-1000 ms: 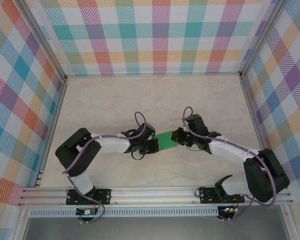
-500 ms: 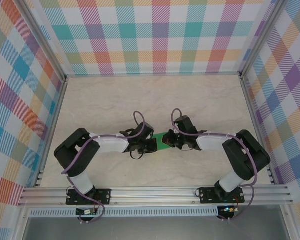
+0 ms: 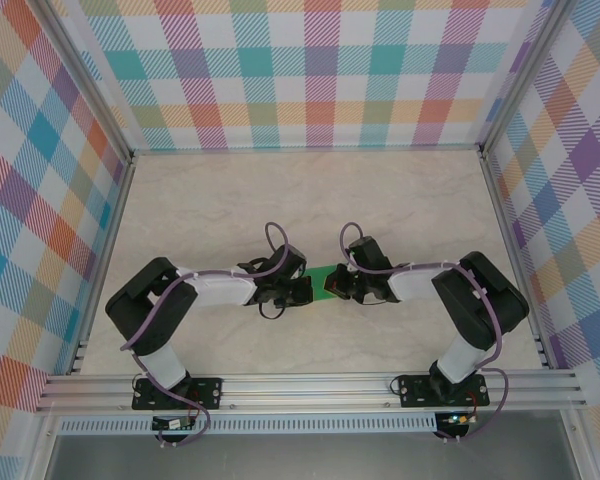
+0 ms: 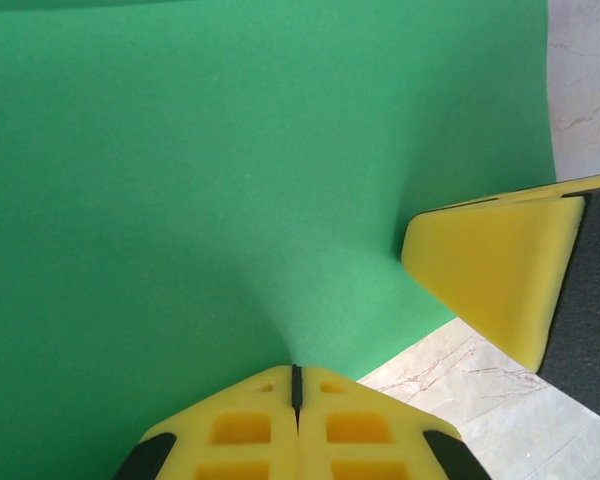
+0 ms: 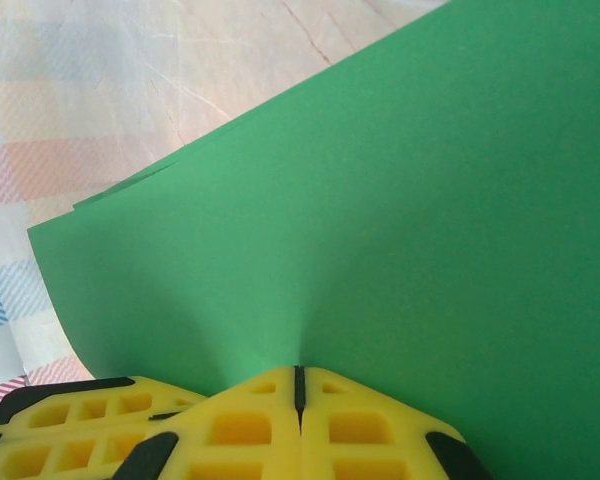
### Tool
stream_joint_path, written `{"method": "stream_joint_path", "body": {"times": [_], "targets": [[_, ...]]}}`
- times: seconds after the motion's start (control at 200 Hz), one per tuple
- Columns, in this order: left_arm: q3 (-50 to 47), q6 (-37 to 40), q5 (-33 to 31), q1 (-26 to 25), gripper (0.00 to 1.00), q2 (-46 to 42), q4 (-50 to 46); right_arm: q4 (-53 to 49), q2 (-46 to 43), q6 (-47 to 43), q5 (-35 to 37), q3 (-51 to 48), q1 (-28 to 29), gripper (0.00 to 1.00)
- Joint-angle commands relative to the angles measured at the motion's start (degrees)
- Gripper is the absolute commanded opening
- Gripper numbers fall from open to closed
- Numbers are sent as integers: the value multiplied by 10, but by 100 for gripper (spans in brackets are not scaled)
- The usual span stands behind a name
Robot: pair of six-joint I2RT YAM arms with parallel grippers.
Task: Fold a paper plane with a square sheet of paper (pick it up from the middle)
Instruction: First fold in half a square sheet of paper at the center of the table.
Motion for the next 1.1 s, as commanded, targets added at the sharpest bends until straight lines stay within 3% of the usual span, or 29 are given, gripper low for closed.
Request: {"method": "stream_joint_path", "body": {"times": [0.0,0.21,0.48,1.1], "targets": [[-16,-29,-18,10,0,-36,-8,-5,0,16,15,-24,4,0],[-51,-141,-62,-3,0,-73,92,-4,4,26,19,-34,3,0],[-63,-212,-110,-32,0,-45,137,-6,26,37,17,-31,3,0],[-111,-291,-153,-57,0,10,178,-29,33,41,33,-33,3,0]]}}
